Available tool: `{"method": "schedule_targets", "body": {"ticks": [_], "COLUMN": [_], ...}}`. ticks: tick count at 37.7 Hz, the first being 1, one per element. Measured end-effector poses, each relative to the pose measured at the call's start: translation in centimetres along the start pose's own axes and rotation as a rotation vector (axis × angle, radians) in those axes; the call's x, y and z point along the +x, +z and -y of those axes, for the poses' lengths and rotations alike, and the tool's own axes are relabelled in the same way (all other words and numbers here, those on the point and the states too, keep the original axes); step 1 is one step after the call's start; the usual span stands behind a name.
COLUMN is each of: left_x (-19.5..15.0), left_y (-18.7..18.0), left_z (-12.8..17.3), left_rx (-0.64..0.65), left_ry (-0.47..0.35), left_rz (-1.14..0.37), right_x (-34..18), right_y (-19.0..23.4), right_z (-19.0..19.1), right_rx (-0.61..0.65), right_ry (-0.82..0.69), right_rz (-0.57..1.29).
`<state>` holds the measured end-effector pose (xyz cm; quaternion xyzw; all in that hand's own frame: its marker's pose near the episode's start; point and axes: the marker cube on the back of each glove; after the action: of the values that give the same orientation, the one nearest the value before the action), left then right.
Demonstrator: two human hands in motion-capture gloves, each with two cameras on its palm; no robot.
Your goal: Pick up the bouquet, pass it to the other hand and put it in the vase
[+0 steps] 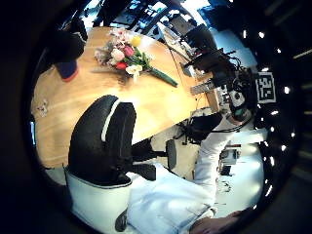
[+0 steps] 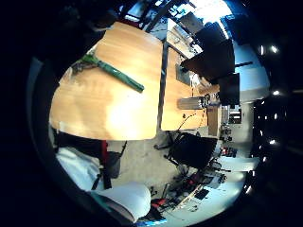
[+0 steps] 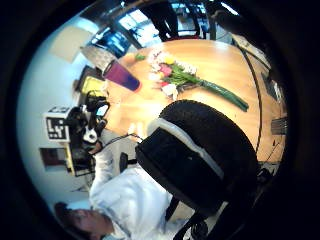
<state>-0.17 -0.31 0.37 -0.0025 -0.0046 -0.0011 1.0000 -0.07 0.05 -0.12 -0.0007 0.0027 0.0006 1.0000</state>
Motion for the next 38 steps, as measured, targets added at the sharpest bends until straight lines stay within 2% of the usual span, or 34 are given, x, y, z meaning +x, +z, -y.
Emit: {"method": "schedule_targets", "body": {"ticks": [11,21,30,38], "left_x": [-0.5,0.0,0.9,1.4], "left_y": [0.1,-1.3,-1.9,-1.1], "left_z": [1.8,2.9,3.3,2.5], "left_rx": [0.017,0.018,0.011,-0.031], "left_ry": [-0.020,-0.012,0.009,0.035], "left_rz": [0.047,0.071,0.089,0.081], "right_x": [-0.4,-0.1,3.5,9.6], "right_y": [-0.4,0.5,0.7,3.0], "right_z": [0.0,-0.6,-1.2,-1.0], "right_rx": [-0.002,-0.086,-0.111,-0.130], "right_ry": [-0.030,-0.059,0.013,0.112], "right_rz": [0.023,0.034,0.084,0.162]}}
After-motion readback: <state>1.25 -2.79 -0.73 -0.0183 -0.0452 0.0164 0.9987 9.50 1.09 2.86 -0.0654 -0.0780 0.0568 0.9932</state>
